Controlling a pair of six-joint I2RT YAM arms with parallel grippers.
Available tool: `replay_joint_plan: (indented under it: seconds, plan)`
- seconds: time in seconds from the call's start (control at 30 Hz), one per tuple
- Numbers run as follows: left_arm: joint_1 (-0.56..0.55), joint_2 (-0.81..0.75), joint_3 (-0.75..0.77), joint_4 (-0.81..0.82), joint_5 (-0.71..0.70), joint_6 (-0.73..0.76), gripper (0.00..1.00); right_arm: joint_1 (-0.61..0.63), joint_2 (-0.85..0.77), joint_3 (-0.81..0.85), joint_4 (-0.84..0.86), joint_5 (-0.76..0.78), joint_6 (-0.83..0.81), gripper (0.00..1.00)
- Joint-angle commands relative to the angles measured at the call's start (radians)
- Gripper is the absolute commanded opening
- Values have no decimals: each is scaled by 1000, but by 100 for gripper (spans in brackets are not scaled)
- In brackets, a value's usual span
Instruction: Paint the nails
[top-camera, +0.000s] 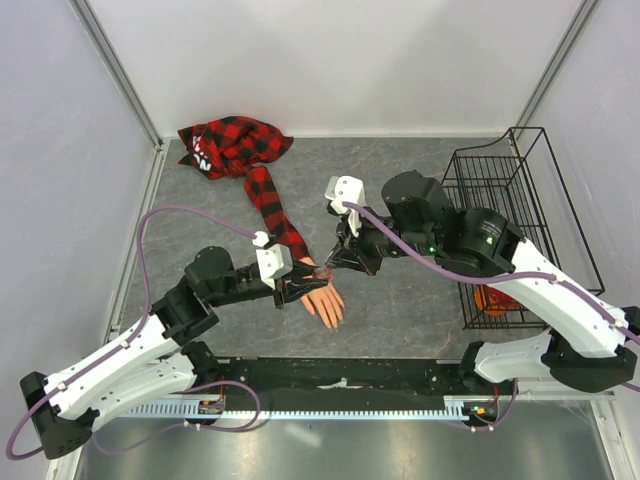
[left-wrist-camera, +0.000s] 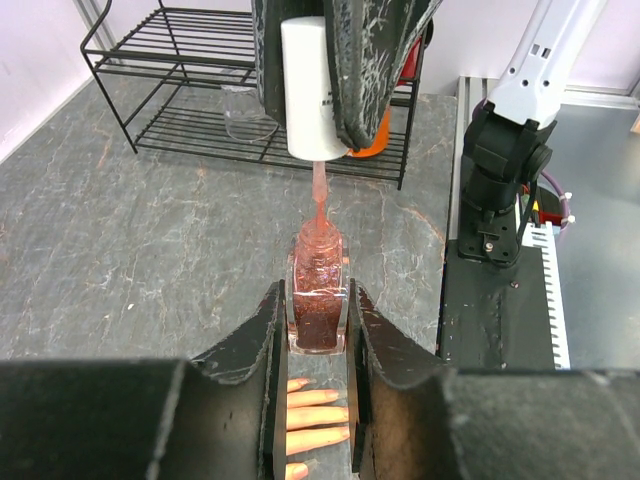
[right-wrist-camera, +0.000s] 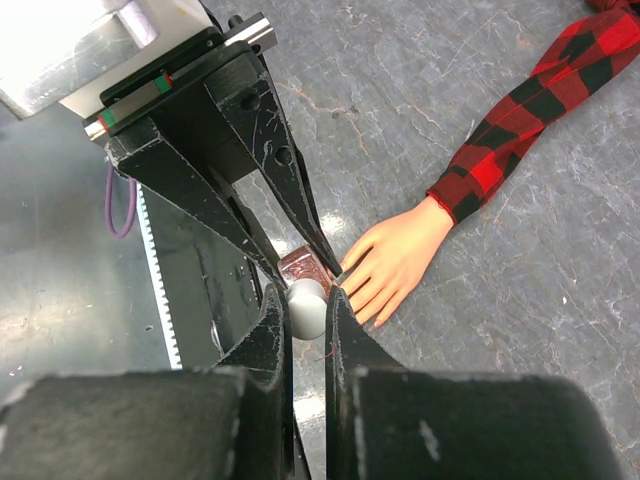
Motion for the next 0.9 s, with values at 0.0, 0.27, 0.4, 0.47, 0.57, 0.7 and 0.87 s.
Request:
replay_joint_plan:
  seconds: [0.0,0.27,0.4,0.47,0.57,0.7,0.87]
  plan:
    - [-4,-16,2,49,-11,32,2,9,4,1,7,19,-5,0]
    - [-4,-23,1,49,-11,31,2,25,19,1,-1,36,-6,0]
    - [-4,-22,-1,49,-14,31,2,40,28,-3,1,39,-5,0]
    - [-4,-21,1,50,-19,29,2,46,32,-9,-1,42,-3,0]
    - [-4,-24,-1,50,-25,32,2,66,38,-32,5,66,4,0]
    - [-4,-42,-11,61,-42,32,2,97,36,-90,21,129,23,0]
    - [-4,-61,-22,70,-51,31,2,121,16,-172,87,163,46,0]
